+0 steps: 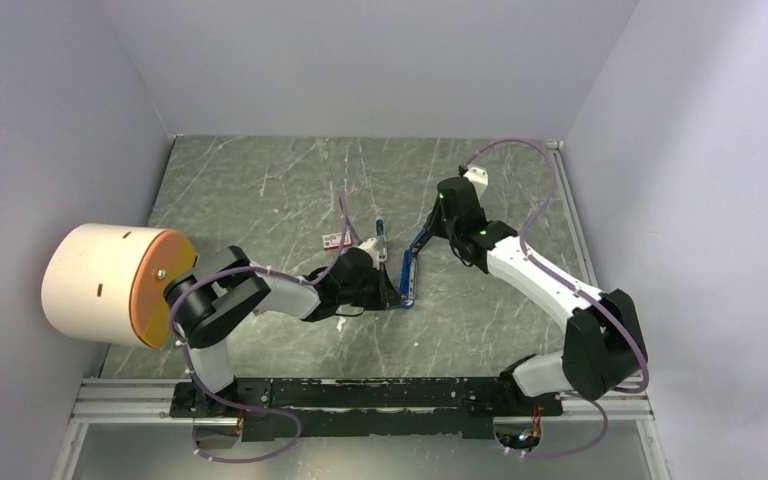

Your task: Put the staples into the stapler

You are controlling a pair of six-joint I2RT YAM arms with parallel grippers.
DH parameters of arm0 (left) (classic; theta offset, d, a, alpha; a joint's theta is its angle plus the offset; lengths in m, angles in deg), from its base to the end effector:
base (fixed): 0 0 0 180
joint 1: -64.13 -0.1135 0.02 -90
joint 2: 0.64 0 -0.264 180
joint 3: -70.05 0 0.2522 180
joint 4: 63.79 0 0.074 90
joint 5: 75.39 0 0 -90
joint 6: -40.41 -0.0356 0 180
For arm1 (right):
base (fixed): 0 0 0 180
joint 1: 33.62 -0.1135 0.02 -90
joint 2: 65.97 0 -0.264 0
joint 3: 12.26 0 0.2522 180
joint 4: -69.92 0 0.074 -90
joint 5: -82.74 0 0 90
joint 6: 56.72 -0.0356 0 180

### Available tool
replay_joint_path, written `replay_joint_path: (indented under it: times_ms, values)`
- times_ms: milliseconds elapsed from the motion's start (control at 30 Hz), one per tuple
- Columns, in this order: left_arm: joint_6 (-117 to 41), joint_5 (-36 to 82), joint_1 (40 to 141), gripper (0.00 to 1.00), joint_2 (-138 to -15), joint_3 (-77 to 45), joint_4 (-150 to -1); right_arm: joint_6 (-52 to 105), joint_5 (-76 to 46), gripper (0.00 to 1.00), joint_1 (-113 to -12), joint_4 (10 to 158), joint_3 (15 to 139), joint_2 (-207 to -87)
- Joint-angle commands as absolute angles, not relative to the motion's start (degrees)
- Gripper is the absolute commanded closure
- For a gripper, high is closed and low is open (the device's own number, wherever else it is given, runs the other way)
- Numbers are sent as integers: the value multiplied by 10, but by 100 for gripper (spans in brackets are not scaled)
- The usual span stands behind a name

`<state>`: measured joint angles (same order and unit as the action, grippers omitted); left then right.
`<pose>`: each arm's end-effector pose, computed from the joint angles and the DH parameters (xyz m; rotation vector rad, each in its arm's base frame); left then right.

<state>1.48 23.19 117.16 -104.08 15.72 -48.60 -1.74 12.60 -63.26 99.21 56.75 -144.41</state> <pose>0.1985 -0.2725 0.1187 0.1377 2.4116 -1.1250 0.2665 0.1377 0.2636 0.2882 2.1912 0.2395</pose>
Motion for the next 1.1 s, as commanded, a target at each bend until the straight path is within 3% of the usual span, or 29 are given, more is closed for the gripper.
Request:
replay_joint_path:
  times_ms: [0,400,800,1067]
  values:
    - [-19,236,1191,91,-1061,172,-539,42,129,75,-617,860,561,-1481]
    - [-20,223,1192,91,-1057,177,-552,88,114,66,-615,779,576,-1551]
    - [-13,205,1193,92,-1045,177,-552,49,74,51,-614,816,600,-1586]
    - [-18,214,1192,90,-1053,177,-549,44,60,50,-614,828,617,-1616]
